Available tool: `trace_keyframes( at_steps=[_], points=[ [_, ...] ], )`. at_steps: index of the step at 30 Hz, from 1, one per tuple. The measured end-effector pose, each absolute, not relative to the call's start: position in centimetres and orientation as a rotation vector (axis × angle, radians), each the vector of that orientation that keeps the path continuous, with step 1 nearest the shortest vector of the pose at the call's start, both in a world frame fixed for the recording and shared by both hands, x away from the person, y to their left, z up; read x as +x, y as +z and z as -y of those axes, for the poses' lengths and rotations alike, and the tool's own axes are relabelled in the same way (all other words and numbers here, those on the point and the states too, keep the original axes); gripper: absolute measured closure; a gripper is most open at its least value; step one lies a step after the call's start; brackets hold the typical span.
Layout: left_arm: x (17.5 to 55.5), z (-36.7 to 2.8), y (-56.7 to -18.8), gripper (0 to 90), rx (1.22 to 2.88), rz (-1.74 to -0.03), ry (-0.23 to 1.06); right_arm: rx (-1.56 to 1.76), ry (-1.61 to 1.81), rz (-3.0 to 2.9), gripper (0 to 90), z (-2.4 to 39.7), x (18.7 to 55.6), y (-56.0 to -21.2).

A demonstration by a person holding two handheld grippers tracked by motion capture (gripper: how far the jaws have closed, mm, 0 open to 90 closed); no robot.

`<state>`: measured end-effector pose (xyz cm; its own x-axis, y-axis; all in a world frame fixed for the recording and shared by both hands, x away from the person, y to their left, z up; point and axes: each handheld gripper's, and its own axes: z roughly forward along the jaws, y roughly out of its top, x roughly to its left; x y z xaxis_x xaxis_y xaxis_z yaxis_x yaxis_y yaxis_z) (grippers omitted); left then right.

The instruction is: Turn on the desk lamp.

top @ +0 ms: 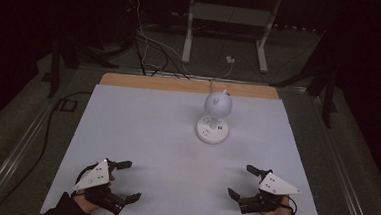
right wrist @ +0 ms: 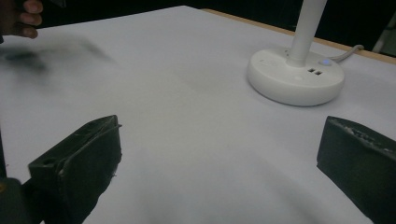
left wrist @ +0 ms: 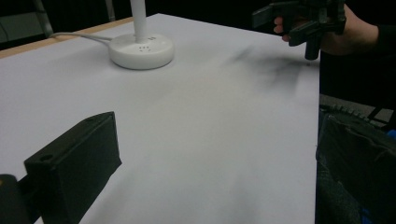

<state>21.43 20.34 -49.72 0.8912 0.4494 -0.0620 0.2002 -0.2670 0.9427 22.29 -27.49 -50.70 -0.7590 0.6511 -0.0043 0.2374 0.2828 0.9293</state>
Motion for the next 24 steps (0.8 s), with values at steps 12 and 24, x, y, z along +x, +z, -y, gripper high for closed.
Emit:
trace_keyframes(
  at_steps=[12,24],
  points=[
    [21.48,-20.52,-49.66,0.2,1.836,-0.492,0.251,0.807,1.443,-2.220,0.0,27.41,22.22,-50.40],
    [21.53,-20.47,-49.64,0.2,1.836,-0.490,0.246,0.805,1.407,-2.267,0.0,26.89,21.92,-50.00]
  ],
)
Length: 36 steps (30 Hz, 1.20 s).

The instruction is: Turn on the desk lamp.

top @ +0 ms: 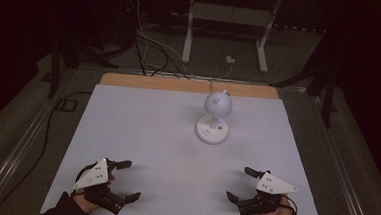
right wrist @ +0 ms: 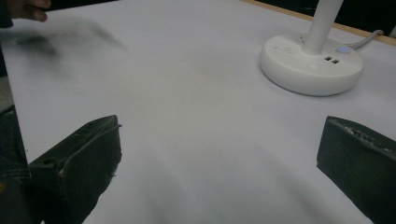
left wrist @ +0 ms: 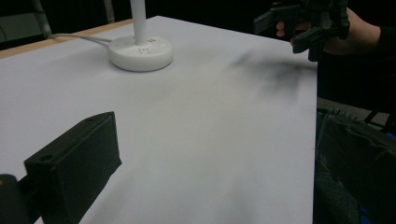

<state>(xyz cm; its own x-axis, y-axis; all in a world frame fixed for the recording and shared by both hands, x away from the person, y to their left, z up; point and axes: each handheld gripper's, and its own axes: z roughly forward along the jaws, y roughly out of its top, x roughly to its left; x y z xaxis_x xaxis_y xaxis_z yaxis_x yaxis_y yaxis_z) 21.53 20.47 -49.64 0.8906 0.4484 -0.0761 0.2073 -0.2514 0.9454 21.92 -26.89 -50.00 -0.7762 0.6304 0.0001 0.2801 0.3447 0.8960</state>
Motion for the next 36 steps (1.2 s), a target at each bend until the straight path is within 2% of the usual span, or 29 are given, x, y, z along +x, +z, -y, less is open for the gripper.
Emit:
trace_keyframes(
  at_steps=[19,36],
  points=[
    [21.5,-20.5,-49.6,0.2,1.833,-0.492,0.243,0.773,1.488,-2.276,0.0,25.5,21.8,-46.8],
    [21.5,-20.6,-49.6,0.3,1.832,-0.495,0.243,0.766,1.493,-2.234,0.0,24.7,24.0,-44.7]
  ],
)
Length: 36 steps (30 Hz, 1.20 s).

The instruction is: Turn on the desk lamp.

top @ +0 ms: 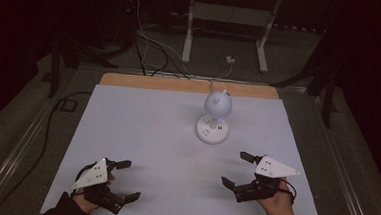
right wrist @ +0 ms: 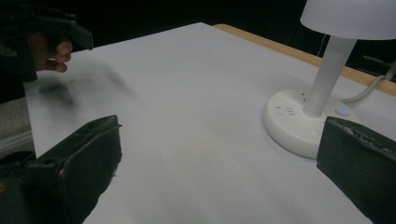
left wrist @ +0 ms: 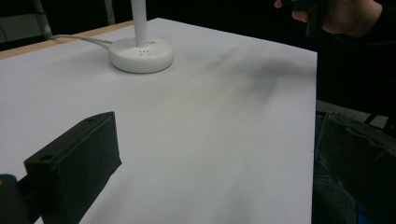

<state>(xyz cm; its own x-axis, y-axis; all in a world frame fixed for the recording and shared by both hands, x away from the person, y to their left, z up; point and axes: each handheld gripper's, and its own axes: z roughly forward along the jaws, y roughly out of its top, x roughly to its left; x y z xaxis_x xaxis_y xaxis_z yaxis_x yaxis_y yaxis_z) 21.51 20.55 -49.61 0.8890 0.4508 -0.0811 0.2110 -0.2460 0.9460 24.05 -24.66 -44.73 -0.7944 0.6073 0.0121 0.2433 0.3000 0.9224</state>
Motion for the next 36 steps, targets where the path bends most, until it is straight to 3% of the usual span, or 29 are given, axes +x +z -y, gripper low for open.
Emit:
trace_keyframes(
  at_steps=[36],
  points=[
    [21.5,-20.6,-49.6,0.2,1.824,-0.503,0.238,0.869,1.441,-2.200,0.0,21.4,31.2,-43.3]
  ],
)
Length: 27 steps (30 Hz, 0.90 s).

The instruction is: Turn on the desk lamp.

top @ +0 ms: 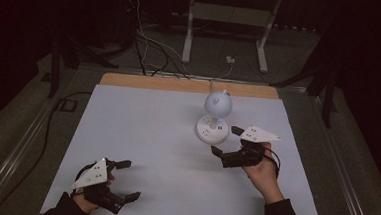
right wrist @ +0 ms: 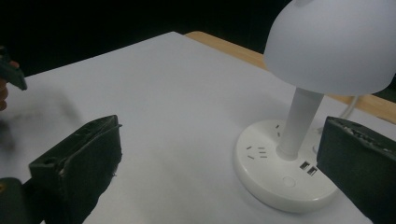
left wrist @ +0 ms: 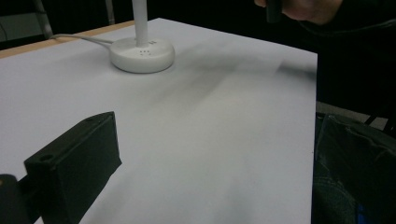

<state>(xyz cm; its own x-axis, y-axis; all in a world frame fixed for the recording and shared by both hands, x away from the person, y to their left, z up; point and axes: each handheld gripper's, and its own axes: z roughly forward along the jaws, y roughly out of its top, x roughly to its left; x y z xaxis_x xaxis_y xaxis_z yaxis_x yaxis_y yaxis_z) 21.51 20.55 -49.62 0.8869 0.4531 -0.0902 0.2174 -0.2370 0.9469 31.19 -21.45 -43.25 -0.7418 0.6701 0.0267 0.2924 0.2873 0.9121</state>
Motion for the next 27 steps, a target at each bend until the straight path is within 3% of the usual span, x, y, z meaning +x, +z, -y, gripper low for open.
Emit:
trace_keyframes(
  at_steps=[20,27],
  points=[
    [21.5,-20.6,-49.6,0.3,1.822,-0.504,0.233,0.987,1.360,-2.201,0.2,21.1,35.4,-45.2],
    [21.5,-20.6,-49.6,0.3,1.821,-0.504,0.232,1.037,1.341,-2.207,6.3,21.3,36.4,-45.9]
  ],
)
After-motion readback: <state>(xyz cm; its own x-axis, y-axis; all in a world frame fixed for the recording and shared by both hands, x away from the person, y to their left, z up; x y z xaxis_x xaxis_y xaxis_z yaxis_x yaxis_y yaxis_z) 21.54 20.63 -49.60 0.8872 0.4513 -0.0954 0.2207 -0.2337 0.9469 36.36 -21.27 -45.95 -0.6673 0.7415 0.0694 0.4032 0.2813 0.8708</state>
